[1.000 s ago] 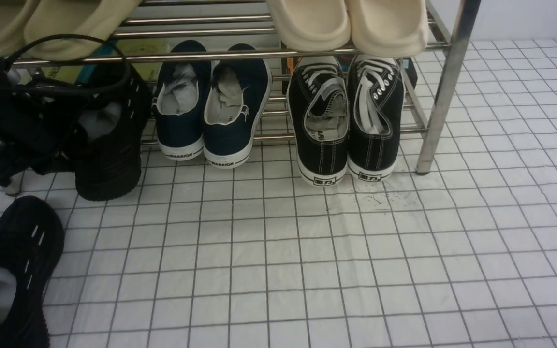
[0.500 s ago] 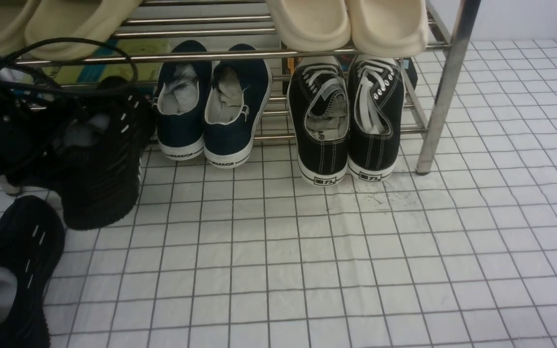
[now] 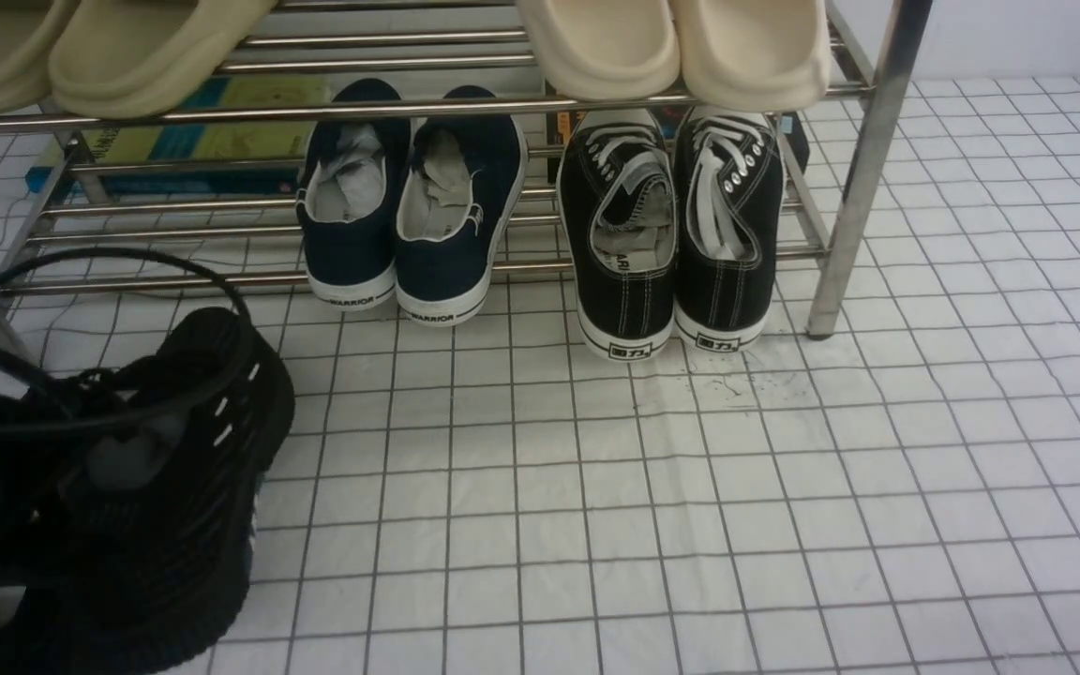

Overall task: Take the shoes off the shelf with your hand from the white checkered tablecloth.
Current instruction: 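Set the held shoe down on the floor in front of the rack with the left gripper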

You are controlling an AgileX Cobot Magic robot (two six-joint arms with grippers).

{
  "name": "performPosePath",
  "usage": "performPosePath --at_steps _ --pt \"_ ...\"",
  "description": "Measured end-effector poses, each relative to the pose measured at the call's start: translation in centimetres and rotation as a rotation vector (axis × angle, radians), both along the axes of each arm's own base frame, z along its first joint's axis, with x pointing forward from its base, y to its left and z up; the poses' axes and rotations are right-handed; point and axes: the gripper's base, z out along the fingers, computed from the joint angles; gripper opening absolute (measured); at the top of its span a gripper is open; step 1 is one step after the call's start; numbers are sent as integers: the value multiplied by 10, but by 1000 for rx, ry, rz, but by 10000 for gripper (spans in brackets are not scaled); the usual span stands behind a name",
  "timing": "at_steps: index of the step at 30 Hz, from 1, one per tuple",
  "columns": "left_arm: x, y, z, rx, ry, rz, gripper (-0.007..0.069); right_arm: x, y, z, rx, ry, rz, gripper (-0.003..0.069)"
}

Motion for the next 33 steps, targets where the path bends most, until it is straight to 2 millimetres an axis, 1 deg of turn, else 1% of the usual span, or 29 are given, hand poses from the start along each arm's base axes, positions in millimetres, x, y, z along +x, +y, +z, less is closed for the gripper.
performPosePath --at_steps 3,4,5,7,12,15,19,21,22,23,25,28,30,33 --pt "-3 0 -11 -4 -2 32 17 0 0 0 0 0 0 239" --pt "-3 0 -11 -4 -2 35 17 0 0 0 0 0 0 239" --pt "-4 0 -17 -6 -5 53 17 0 0 0 0 0 0 239" --pt "-4 1 -24 -4 -34 70 17 0 0 0 0 0 0 239" --pt "1 2 -26 4 -103 86 21 0 0 0 0 0 0 239" --pt "2 2 -25 3 -113 90 36 0 0 0 0 0 0 239" --pt "4 3 -29 3 -96 90 72 0 0 0 0 0 0 239" --pt "5 3 -34 4 -61 88 125 0 0 0 0 0 0 239" --pt "5 3 -34 4 -61 88 130 0 0 0 0 0 0 239" --pt "7 3 -37 4 -49 88 178 0 0 0 0 0 0 239" --pt "8 3 -38 5 -44 86 225 0 0 0 0 0 0 239" --pt "11 3 -28 16 -36 58 306 0 0 0 0 0 0 239" --pt "13 4 -20 28 -34 33 327 0 0 0 0 0 0 239" --pt "13 7 12 84 -42 -28 337 0 0 0 0 0 0 239"
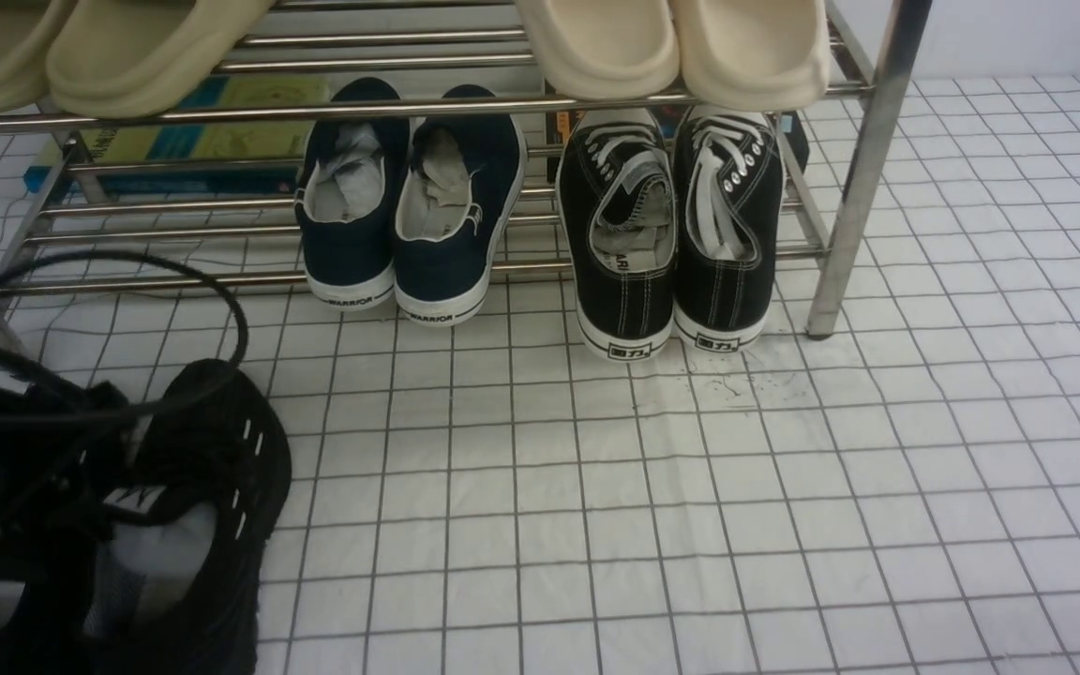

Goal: Take the shoes off the shelf with your hand from the white checkered tablecloth.

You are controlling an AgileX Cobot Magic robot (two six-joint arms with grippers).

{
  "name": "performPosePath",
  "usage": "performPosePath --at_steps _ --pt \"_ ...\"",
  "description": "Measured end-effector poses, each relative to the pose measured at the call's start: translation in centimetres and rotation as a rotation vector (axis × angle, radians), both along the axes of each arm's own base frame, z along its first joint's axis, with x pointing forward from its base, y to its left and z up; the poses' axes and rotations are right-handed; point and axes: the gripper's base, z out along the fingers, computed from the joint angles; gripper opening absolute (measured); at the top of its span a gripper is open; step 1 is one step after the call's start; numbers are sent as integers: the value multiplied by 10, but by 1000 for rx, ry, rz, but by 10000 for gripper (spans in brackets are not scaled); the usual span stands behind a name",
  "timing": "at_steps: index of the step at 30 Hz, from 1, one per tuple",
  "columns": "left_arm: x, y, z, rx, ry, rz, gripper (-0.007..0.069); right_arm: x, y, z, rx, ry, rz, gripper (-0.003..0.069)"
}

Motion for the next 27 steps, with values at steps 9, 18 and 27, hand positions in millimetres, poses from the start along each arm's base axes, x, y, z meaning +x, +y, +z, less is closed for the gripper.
performPosePath --at_steps 9,18,27 --pt "-43 5 72 194 -120 -254 101 0 0 0 0 0 0 239" --pt "-117 -26 51 57 -341 -575 1 0 0 0 0 0 0 239" --pt "-149 -36 22 107 -710 -597 1 0 0 0 0 0 0 239"
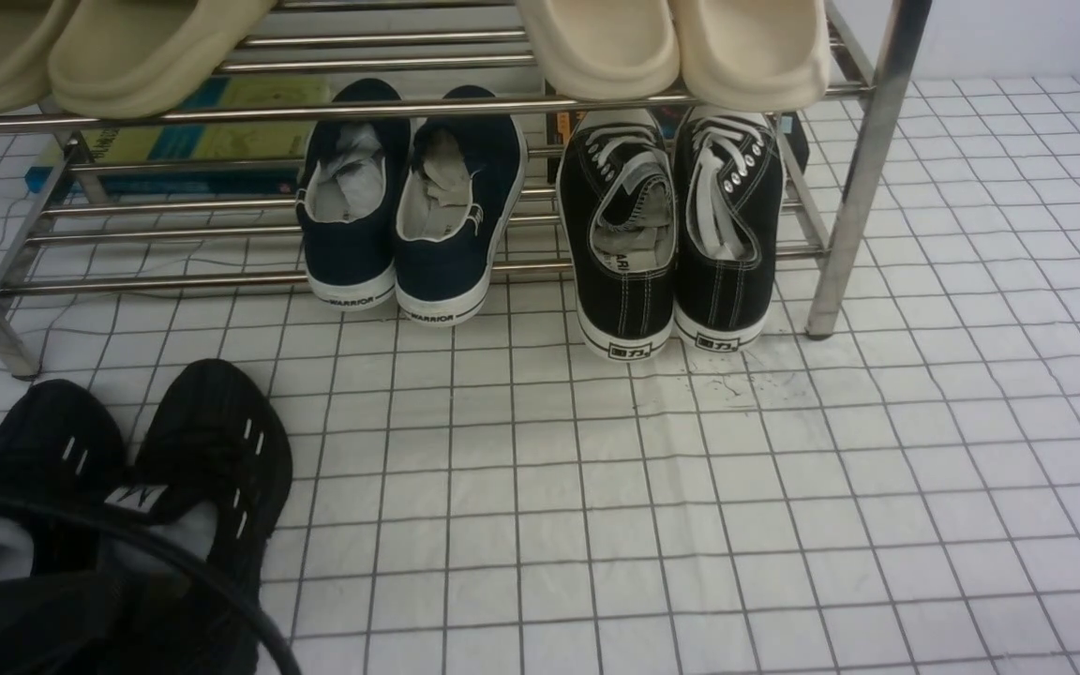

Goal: Take the shoes off the shelf with your hand from the white checkered tablecloth.

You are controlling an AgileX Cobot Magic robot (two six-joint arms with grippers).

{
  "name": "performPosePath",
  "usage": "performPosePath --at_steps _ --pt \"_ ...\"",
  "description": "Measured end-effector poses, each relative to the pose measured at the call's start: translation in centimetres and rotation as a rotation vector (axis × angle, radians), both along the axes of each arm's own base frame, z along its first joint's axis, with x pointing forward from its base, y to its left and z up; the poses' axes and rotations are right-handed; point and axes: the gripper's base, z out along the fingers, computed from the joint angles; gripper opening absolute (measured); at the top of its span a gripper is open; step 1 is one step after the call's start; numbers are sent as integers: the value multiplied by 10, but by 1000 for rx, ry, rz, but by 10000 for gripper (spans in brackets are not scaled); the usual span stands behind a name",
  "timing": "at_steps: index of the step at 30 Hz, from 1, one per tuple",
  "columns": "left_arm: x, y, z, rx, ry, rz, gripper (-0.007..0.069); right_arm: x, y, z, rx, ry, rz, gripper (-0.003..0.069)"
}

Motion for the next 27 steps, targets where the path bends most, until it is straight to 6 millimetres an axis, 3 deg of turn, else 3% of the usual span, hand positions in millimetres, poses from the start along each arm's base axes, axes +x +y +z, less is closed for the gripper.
performPosePath --at_steps 18,26,27 --pt "5 9 1 74 -152 84 14 0 0 0 0 0 0 239" --pt "-5 23 -56 121 -174 247 21 0 0 0 0 0 0 239" --pt "-9 27 -72 92 -166 320 22 0 0 0 0 0 0 239"
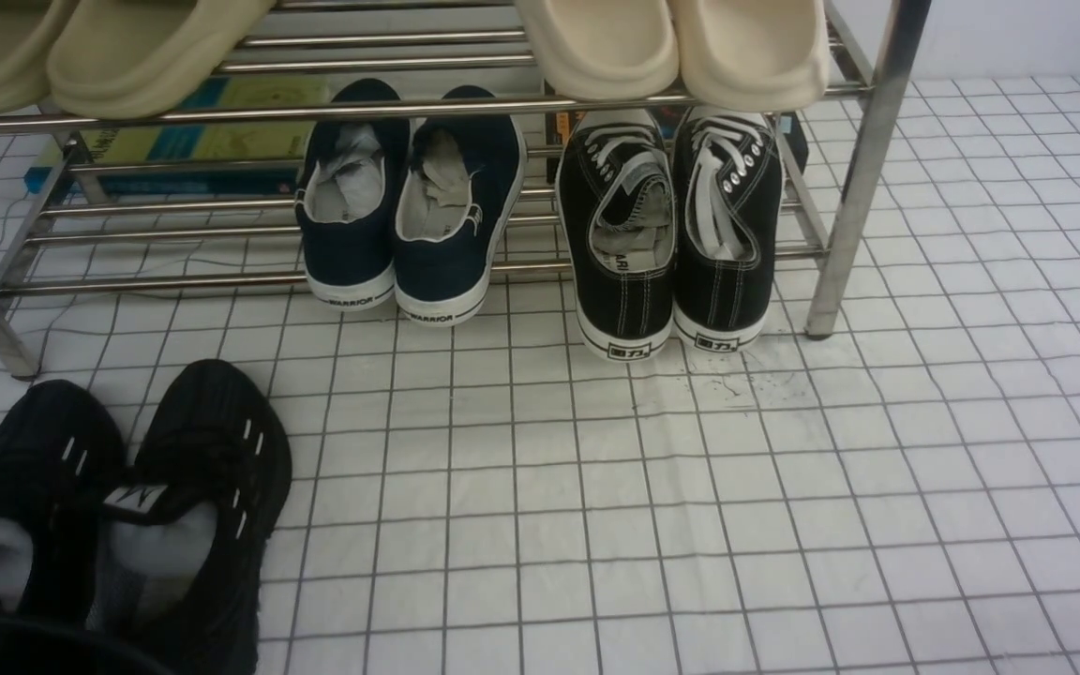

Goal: Take the shoes off the shelf with your hand from the white checkered tablecloth.

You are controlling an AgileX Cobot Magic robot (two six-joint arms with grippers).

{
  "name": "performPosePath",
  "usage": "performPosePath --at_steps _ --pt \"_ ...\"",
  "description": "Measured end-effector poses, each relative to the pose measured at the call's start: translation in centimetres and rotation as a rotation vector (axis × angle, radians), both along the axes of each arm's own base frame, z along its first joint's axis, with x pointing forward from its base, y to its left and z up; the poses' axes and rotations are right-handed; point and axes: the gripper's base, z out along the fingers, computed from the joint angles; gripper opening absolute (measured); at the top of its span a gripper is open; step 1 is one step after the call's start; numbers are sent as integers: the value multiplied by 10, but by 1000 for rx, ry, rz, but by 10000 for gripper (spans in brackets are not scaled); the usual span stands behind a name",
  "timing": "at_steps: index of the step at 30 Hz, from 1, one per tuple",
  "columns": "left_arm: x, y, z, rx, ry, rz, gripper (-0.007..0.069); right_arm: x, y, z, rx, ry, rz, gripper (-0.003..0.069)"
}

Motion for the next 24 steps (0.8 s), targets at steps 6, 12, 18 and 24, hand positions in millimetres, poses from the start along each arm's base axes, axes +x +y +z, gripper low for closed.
performPosePath --at_steps 6,12,18,24 --pt "-9 8 -40 -53 -41 128 22 0 0 0 0 0 0 239" --pt "-14 8 -46 -52 -109 124 27 0 0 0 0 0 0 239" --pt "-13 3 -55 -43 -113 29 33 0 0 0 0 0 0 239" --pt "-13 2 -54 -43 -129 -2 38 0 0 0 0 0 0 239"
